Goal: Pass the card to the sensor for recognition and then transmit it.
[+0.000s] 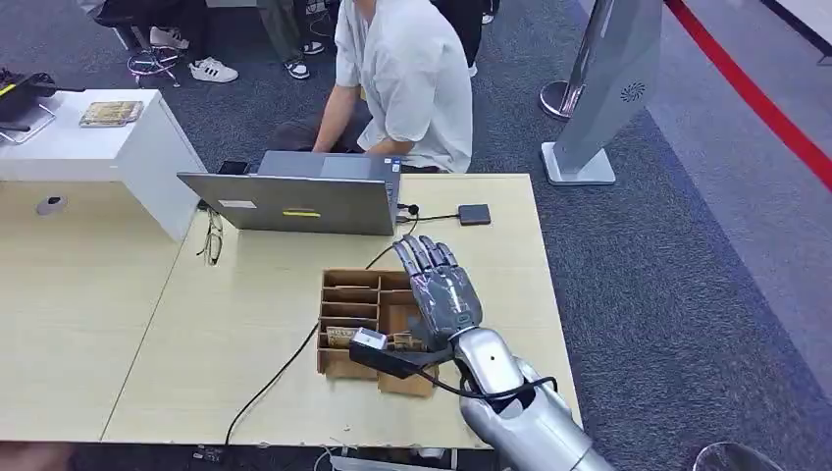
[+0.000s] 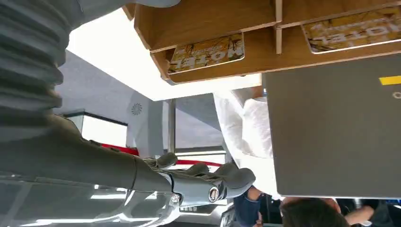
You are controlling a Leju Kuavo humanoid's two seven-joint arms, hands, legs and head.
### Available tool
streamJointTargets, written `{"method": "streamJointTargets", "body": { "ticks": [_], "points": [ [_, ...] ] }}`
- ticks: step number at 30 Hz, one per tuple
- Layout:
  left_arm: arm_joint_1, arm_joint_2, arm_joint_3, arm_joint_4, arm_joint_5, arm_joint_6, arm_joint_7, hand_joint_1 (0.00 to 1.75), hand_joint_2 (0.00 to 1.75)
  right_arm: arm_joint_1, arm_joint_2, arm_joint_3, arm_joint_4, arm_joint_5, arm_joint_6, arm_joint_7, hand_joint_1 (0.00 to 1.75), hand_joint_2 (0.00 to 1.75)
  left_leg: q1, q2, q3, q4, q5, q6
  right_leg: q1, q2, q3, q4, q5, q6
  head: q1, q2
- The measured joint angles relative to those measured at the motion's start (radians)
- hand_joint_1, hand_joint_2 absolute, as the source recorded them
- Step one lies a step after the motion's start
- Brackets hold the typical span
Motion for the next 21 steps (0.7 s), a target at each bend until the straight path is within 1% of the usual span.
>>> {"method": "streamJointTargets", "body": {
  "ticks": [21],
  "points": [
    [-0.005,-0.009,0.000,0.010,-0.002,-0.002,-0.003,0.00,0.00,-0.017,0.000,-0.022,0.039,0.001,0.014,0.014,0.00,1.75,0.000,0.000,0.000,0.000,0.000,0.000,0.000,0.000,0.000,0.000,0.000,0.000,0.000,0.000]
  ]
}}
